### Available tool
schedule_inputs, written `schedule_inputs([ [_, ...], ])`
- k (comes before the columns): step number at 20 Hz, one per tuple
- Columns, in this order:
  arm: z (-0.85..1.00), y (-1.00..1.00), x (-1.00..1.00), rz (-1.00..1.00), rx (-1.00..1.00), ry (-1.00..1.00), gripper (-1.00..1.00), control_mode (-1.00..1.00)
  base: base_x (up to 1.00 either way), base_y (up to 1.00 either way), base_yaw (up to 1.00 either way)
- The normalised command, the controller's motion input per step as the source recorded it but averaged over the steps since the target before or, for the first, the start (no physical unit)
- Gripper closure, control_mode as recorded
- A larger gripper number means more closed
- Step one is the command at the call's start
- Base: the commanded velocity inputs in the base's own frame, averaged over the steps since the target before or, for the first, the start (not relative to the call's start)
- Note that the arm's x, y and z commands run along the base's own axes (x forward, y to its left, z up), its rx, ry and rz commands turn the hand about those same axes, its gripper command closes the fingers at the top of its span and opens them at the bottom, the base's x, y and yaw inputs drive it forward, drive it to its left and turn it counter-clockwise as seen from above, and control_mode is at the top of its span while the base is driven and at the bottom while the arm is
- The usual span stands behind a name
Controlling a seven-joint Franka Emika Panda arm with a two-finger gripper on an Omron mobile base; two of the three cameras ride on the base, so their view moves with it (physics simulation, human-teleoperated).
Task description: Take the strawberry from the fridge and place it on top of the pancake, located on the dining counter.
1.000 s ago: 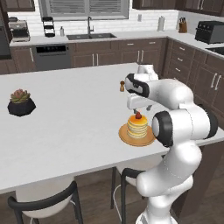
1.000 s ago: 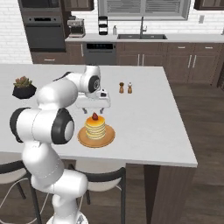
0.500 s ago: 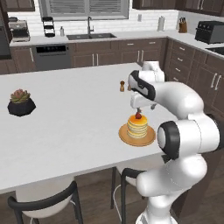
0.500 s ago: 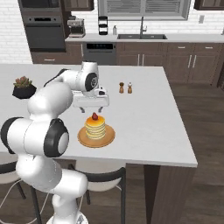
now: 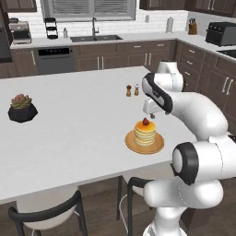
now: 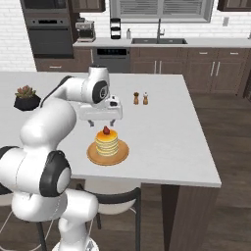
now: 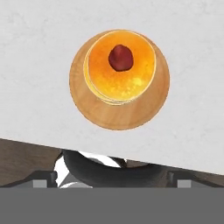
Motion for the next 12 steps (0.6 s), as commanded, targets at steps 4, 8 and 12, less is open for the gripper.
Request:
schedule_inputs([
  [4, 0.09, -0.13, -0.31, 0.00, 0.01, -0.07, -1.00, -1.00, 0.00, 0.00, 0.00],
  [8, 0.00, -0.03, -0.24, 0.00, 0.00, -0.09, -1.00, -1.00, 0.00, 0.00, 0.00],
  [12, 0.00, -0.14, -0.22, 0.00, 0.00, -0.12, -1.00, -1.00, 0.00, 0.00, 0.00],
])
